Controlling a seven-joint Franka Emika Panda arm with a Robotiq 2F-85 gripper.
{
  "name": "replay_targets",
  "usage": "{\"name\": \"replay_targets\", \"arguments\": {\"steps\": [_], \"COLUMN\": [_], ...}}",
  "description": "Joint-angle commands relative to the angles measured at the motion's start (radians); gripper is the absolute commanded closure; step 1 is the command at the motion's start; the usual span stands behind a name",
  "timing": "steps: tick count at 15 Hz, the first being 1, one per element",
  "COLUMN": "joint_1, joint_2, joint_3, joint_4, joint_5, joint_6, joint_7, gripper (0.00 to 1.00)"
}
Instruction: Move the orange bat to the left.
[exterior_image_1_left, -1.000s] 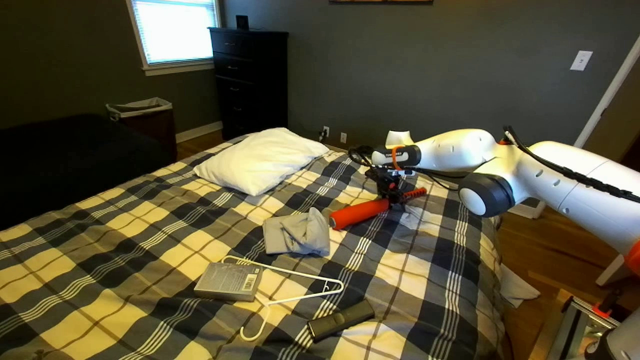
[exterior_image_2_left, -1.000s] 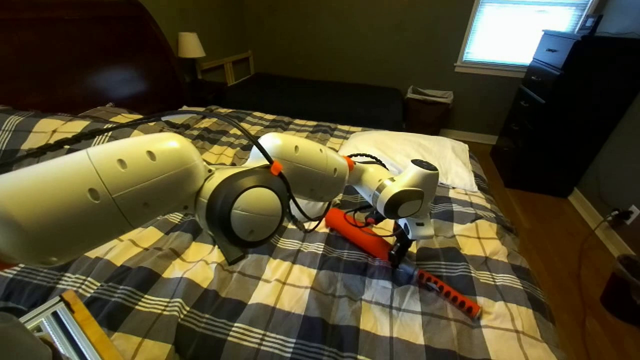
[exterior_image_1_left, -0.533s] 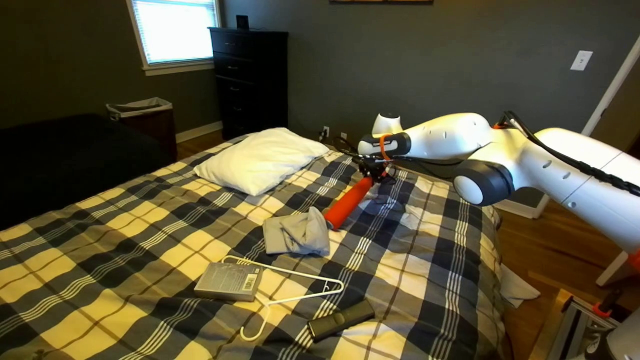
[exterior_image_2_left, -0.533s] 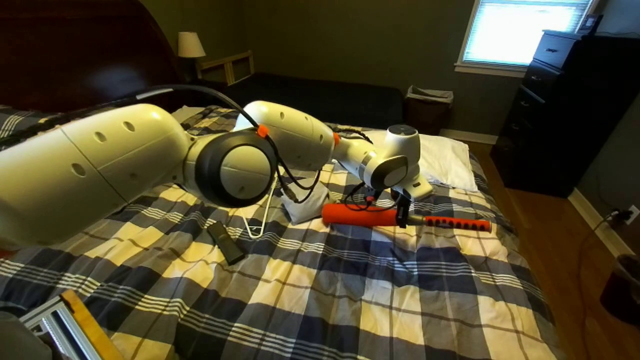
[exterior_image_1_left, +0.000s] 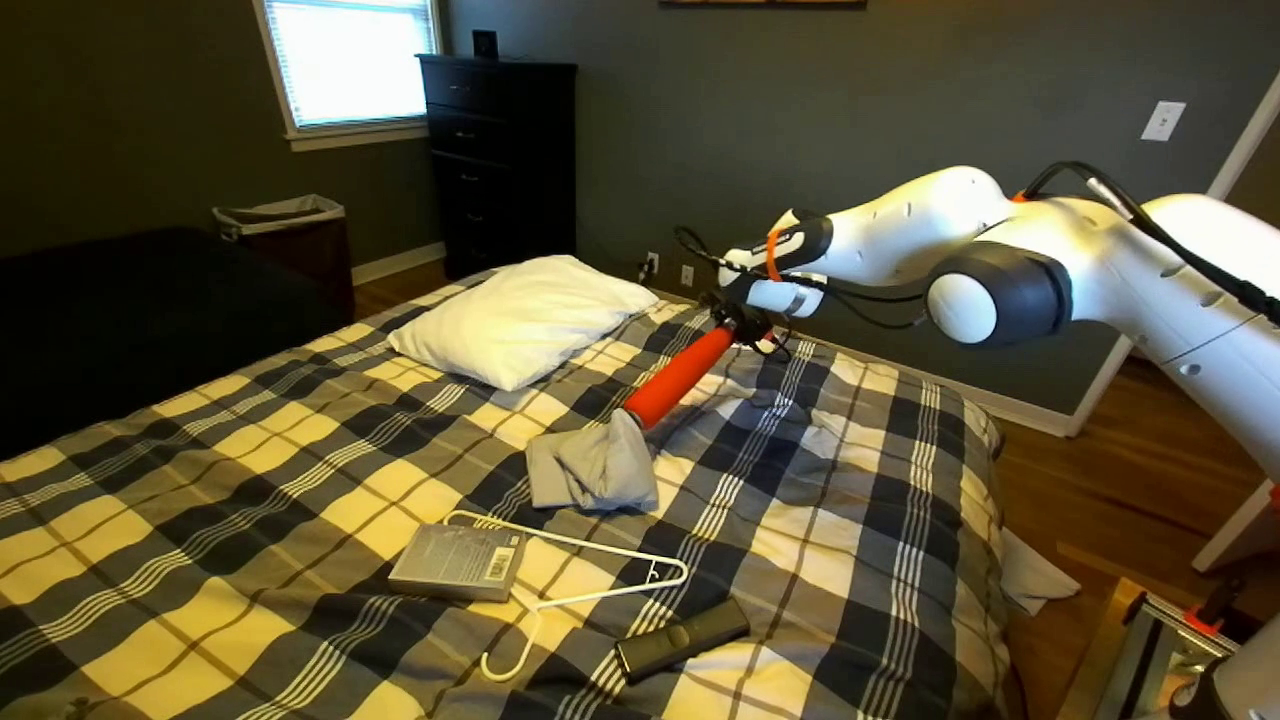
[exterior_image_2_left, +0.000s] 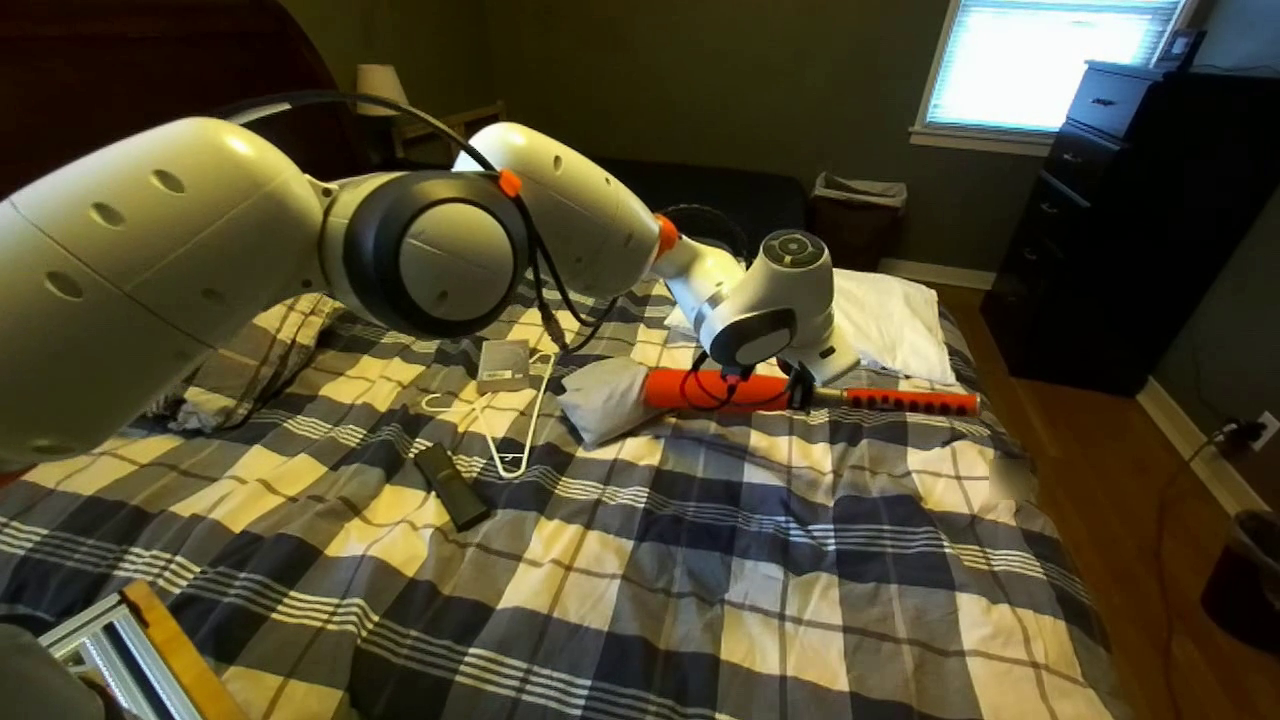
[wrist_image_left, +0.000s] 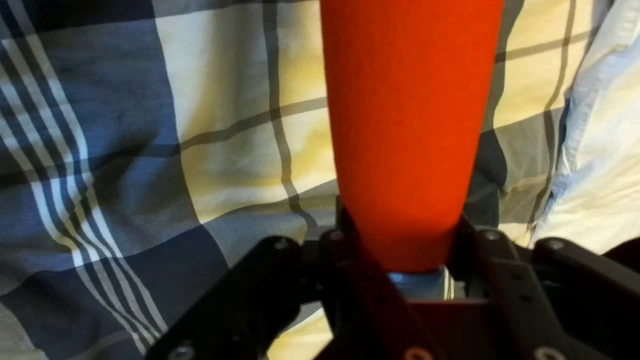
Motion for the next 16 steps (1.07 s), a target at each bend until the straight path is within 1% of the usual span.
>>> {"name": "replay_targets", "arguments": {"steps": [1,2,3,5,6,7,8,9,10,11,12,13,14,16], "joint_1": [-0.141,-0.194,-0.235,-0.338,-0.394,-0.451,-0.482,-0.459,-0.419,-0.374,-0.315,-0.391,-0.355,-0.32], "joint_2": [-0.171,-0.205,-0.235,-0.288,-0.311,-0.34,-0.36,-0.375,-0.391,-0.403,-0.42,-0.359,-0.369,-0.378], "joint_3": [0.2,0.273,0.332,0.485,0.559,0.636,0.68,0.662,0.62,0.569,0.493,0.592,0.552,0.514], "joint_4": [-0.246,-0.291,-0.337,-0.433,-0.467,-0.525,-0.576,-0.606,-0.637,-0.664,-0.683,-0.607,-0.632,-0.653], "joint_5": [0.126,0.188,0.223,0.224,0.226,0.222,0.254,0.232,0.188,0.143,0.155,0.173,0.171,0.169], "joint_6": [0.141,0.173,0.204,0.291,0.311,0.33,0.341,0.319,0.289,0.279,0.248,0.295,0.286,0.286], "joint_7": [-0.151,-0.253,-0.323,-0.474,-0.547,-0.62,-0.694,-0.679,-0.645,-0.615,-0.617,-0.642,-0.641,-0.64], "gripper": [0.83,0.83,0.83,0.83,0.83,0.83,0.83,0.83,0.83,0.83,0.83,0.58,0.58,0.58]}}
